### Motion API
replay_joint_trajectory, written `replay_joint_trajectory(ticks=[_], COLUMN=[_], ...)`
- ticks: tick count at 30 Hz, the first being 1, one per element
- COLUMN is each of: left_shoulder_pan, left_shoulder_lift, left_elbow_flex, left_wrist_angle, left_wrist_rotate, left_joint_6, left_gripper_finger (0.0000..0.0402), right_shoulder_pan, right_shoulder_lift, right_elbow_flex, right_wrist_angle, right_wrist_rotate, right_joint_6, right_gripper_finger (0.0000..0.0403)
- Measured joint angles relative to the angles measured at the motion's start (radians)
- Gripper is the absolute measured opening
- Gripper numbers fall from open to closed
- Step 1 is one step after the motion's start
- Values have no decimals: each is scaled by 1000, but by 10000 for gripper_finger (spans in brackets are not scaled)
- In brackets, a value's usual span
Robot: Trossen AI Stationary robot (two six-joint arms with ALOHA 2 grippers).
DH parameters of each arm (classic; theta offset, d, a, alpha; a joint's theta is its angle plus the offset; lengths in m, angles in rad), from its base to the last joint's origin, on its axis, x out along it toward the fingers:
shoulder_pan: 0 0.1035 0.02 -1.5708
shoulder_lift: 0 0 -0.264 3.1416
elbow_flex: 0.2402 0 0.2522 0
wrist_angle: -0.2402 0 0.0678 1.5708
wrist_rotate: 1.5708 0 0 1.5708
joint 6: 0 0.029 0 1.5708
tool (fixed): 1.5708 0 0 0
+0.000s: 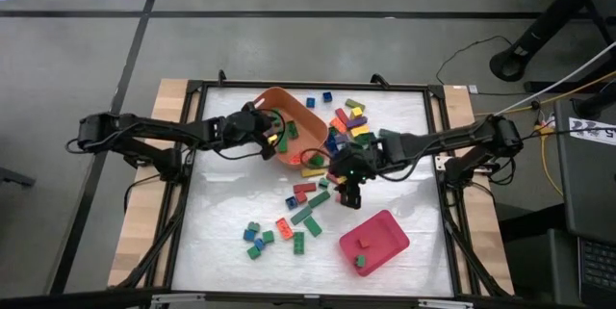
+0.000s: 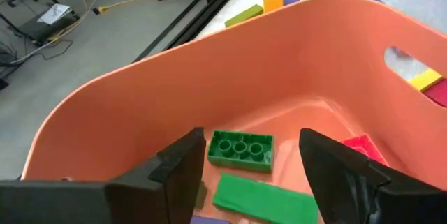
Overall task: Sort blocks by size
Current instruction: Put the large orange game piece into the orange bin
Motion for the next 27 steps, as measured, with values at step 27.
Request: replay_joint_trajectory(ticks=[27], left_shoulder_pan=[-1], left_shoulder_lift=[-2], left_elbow_flex=[0], left_wrist_angle=[-10], left_wrist_rotate=[12], left_joint_6=[-42], left_gripper_finger=[214], right_shoulder_pan=[91], right_shoulder_lift=[0], right_elbow_flex=[-348], right_wrist_angle=[253], right_wrist_rotate=[105], right_joint_6=[315], right_gripper_finger=[211])
